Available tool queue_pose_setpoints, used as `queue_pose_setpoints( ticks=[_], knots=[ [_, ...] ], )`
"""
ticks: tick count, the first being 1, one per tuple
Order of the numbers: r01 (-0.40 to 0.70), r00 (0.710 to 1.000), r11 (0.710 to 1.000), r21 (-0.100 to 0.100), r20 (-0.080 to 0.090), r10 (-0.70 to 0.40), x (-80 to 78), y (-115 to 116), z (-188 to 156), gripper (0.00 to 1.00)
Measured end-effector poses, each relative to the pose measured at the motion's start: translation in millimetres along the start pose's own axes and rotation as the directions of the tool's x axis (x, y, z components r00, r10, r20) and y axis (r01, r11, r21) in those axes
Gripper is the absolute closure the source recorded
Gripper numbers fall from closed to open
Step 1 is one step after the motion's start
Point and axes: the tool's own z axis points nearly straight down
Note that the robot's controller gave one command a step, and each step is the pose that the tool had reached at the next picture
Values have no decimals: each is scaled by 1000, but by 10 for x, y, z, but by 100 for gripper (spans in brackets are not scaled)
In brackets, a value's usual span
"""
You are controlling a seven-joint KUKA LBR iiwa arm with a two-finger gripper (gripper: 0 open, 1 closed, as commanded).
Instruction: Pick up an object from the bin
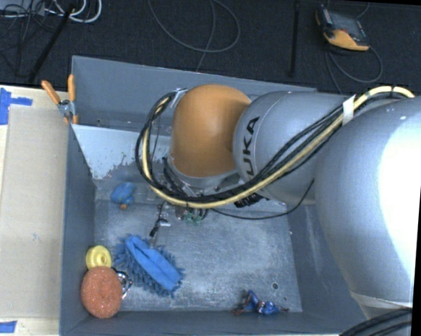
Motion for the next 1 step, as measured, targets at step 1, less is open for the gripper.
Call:
queue_pose_setpoints(
  ticks=[1],
  knots=[
    [-4,1000,1000,-1,7,4,-18,-8,-50,0]
  ],
)
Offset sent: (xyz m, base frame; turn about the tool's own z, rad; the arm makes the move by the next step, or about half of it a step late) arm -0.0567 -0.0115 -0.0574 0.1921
